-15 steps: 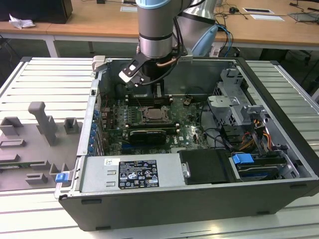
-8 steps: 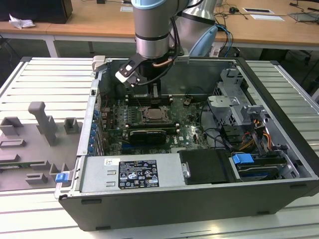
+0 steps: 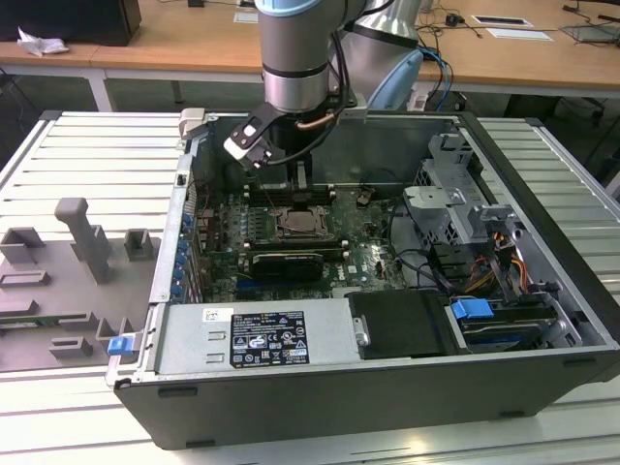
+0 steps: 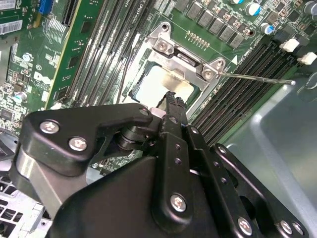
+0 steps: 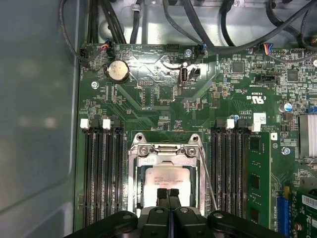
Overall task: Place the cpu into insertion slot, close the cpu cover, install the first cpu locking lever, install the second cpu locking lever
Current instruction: 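Install the first cpu locking lever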
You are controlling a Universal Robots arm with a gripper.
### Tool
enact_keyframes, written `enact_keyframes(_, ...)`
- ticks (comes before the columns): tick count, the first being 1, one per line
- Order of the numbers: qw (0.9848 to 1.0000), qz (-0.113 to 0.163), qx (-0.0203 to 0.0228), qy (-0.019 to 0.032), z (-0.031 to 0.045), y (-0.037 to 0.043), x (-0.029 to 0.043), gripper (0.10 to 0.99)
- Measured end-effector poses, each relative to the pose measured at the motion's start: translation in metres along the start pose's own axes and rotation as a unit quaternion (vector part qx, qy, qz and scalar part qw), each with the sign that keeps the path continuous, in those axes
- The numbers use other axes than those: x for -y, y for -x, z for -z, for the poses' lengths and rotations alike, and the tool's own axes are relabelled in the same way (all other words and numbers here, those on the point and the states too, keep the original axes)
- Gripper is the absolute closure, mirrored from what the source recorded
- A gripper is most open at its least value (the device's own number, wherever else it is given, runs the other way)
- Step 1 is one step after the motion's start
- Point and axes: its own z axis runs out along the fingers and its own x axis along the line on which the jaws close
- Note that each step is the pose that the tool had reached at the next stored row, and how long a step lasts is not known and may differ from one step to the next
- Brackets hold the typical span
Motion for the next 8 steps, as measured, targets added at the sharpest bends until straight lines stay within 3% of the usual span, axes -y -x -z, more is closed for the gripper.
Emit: enact_keyframes(8,1.0000,0.000,0.0002,0.0000,0.0093,0.0001,-0.0007,0.980)
